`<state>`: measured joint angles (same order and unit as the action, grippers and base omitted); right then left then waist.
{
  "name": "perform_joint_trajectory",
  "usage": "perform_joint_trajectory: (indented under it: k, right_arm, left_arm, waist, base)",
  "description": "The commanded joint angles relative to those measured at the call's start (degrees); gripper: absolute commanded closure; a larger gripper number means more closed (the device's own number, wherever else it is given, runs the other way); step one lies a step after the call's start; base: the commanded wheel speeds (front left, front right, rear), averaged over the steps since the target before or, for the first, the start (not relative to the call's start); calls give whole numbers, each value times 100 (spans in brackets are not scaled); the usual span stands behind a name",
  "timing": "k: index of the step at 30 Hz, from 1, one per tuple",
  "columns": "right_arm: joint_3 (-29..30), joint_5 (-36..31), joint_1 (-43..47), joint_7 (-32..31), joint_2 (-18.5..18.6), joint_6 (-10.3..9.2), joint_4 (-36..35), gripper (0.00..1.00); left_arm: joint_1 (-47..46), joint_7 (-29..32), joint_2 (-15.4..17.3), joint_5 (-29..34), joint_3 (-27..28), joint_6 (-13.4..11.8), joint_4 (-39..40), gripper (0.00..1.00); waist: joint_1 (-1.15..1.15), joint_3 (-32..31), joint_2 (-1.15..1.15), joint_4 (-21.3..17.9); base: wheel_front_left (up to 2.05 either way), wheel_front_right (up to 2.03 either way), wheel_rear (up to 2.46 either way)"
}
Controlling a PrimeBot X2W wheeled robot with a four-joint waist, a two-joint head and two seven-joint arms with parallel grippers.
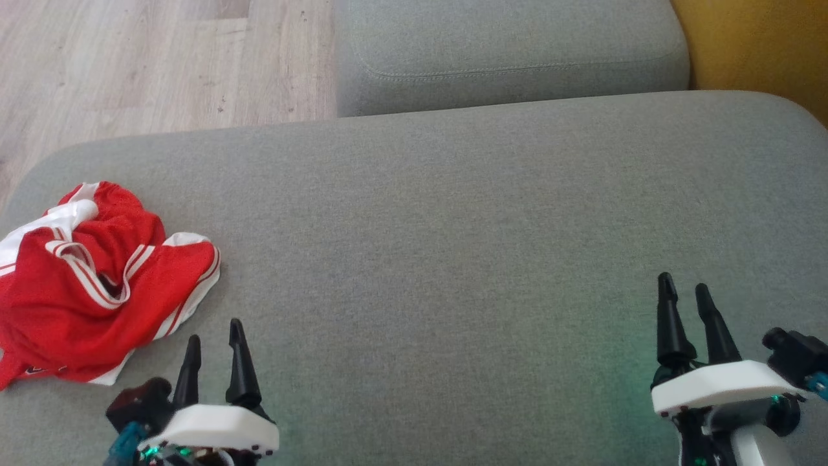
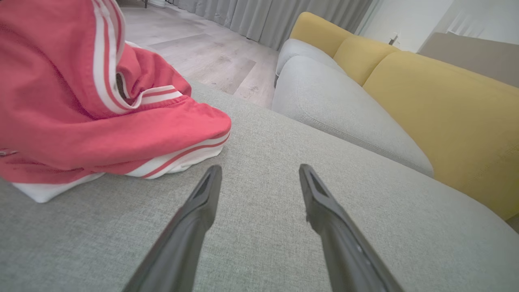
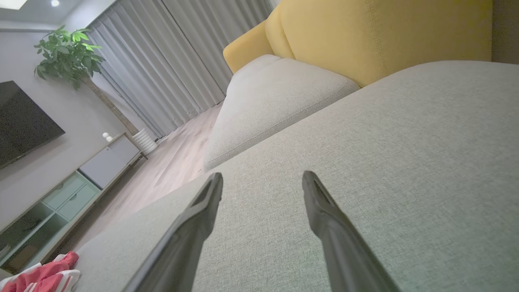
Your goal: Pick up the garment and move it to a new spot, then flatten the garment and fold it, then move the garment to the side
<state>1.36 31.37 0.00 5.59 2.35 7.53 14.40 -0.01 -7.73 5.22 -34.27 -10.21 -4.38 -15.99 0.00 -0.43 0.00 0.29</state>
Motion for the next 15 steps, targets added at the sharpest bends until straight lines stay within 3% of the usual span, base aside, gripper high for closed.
perform_joint_trajectory:
  k: [1,15]
  right_arm:
    - [-144,-257,-247,94,43,-3,-230,0]
    - [-285,-1166,-224,210,46,-3,-296,0]
  left_arm:
    - [-219,-93,124,234,54,-59,200,0]
    - [-210,-312,193,926,-41,-244,154,0]
  waist:
    - [0,-7,0,7]
    - [0,-5,0,22]
  base:
    - [0,0,0]
    - [0,0,0]
